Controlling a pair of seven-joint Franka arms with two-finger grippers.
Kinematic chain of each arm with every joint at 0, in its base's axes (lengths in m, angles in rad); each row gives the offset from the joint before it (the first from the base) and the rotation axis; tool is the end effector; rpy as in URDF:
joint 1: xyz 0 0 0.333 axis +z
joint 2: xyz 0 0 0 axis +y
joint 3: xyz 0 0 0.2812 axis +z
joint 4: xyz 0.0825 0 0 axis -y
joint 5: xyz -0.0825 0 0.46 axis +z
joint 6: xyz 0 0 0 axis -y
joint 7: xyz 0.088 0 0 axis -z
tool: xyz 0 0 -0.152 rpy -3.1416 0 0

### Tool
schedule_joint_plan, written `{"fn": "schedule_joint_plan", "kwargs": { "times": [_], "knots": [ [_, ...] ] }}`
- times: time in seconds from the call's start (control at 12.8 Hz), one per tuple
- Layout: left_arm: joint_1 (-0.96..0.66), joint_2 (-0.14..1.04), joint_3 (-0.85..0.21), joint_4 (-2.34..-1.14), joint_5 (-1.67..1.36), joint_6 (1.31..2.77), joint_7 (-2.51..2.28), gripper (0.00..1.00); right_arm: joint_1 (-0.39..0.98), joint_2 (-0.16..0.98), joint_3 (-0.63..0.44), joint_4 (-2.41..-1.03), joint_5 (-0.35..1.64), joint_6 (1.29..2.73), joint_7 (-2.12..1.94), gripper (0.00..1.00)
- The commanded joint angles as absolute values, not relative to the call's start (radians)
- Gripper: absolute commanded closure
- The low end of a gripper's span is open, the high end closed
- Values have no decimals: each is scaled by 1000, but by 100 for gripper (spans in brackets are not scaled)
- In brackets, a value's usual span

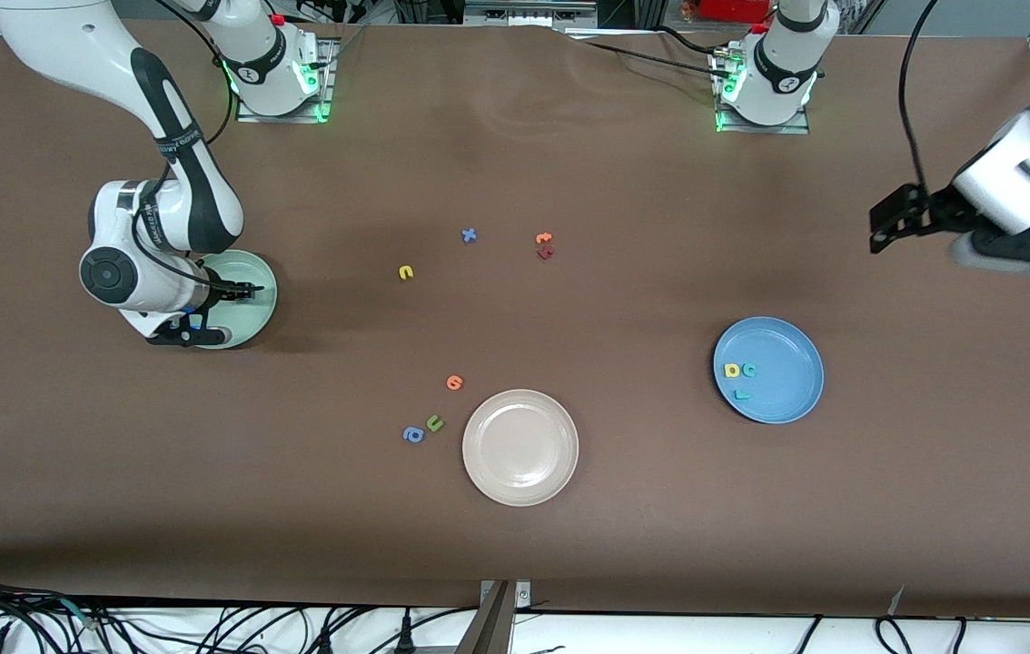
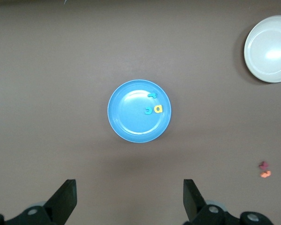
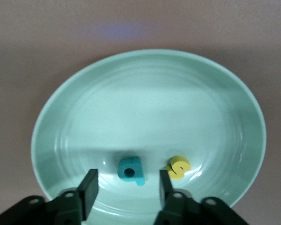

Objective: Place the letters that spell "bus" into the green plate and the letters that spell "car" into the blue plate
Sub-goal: 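Drop the q on the green plate while the left gripper returns to rest, then reach and grasp the yellow u with the right gripper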

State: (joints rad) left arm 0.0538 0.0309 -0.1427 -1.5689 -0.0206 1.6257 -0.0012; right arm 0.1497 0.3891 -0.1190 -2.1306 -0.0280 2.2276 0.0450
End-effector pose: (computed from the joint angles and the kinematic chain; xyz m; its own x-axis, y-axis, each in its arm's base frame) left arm 0.6425 -0.0594 0.5312 0.9959 -0.0862 0.0262 -0.0869 -0.9959 0.0250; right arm 0.5593 0.0082 0.0669 0.9591 -0.0028 -0.2832 0.0190 -0.9971 0.0742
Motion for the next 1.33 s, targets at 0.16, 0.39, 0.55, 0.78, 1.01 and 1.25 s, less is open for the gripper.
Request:
{"fn": "schedule_joint_plan", "kwargs": {
  "times": [0.16, 0.39, 0.55, 0.78, 1.01, 1.25],
  "knots": [
    [31, -130, -112, -1815, -55, 1798, 14, 0, 155, 288, 84, -2131, -17, 2155, 384, 1],
    [19, -36, -100, -1634, -55, 1616, 12, 0, 166, 320, 248, -2123, -17, 2232, 708, 1],
    [-59, -5, -26, -1589, -26, 1589, 12, 0, 184, 354, 322, -2125, -17, 2299, 846, 1],
    [-51, 5, -26, -1589, -26, 1591, 15, 0, 238, 406, 327, -2138, -44, 2434, 835, 2],
    [-38, 8, -31, -1588, -26, 1592, 11, 0, 252, 407, 327, -2167, -48, 2450, 593, 8],
    [-41, 8, -29, -1588, -23, 1594, 8, 0, 259, 413, 327, -2207, -52, 2517, 511, 16]
  ]
}}
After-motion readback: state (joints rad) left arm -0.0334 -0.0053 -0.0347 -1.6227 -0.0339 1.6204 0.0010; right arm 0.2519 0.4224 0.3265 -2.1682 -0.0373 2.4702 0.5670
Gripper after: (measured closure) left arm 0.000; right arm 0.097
